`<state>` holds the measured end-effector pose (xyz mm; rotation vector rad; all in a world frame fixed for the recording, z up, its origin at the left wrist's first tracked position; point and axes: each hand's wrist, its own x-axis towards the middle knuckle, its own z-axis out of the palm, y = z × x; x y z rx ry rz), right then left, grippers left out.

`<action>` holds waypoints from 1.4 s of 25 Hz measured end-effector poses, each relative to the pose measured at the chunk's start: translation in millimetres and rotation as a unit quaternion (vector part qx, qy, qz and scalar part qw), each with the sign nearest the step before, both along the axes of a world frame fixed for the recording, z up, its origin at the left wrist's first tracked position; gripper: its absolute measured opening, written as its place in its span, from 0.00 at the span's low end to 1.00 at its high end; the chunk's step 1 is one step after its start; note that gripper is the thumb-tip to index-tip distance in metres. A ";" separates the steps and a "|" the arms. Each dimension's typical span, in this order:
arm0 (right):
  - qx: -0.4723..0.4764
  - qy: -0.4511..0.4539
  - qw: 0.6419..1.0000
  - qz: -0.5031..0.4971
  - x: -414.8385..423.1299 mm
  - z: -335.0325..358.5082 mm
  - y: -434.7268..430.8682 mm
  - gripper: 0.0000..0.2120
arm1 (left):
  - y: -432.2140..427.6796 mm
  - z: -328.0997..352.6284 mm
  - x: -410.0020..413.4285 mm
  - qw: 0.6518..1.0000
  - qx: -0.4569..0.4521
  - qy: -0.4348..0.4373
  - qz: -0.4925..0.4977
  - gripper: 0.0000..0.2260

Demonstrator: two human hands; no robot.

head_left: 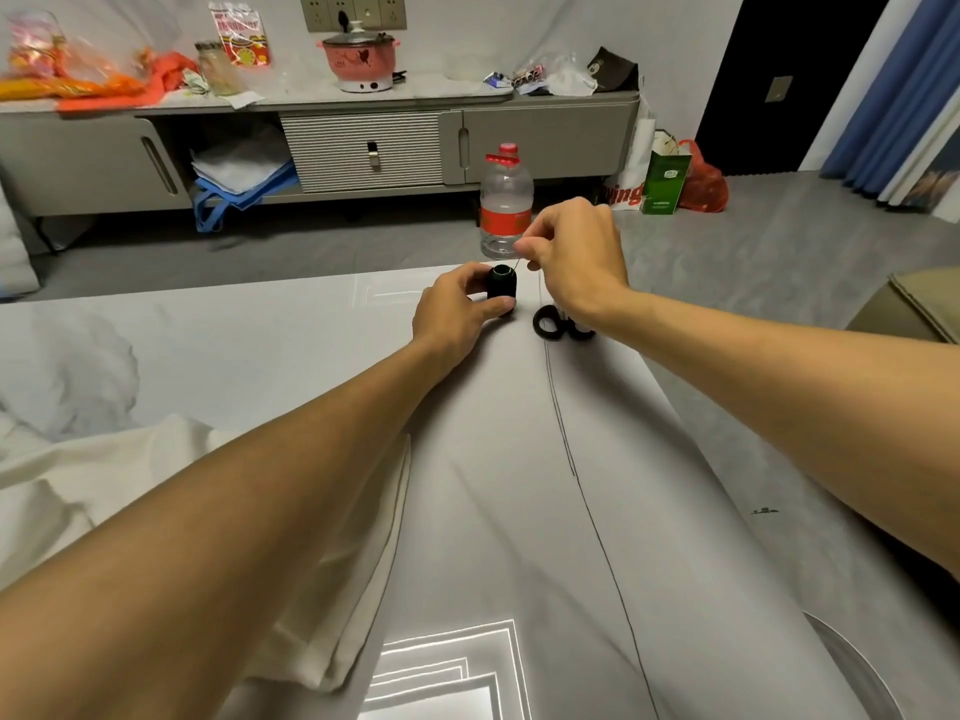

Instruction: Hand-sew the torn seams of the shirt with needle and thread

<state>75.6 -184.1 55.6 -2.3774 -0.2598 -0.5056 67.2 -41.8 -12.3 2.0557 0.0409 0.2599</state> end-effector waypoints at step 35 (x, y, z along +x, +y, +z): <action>0.296 0.269 0.885 0.237 -537.0 212.7 5.3 0.03 | 51.5 288.6 -588.8 0.993 -0.027 0.091 -0.068 0.06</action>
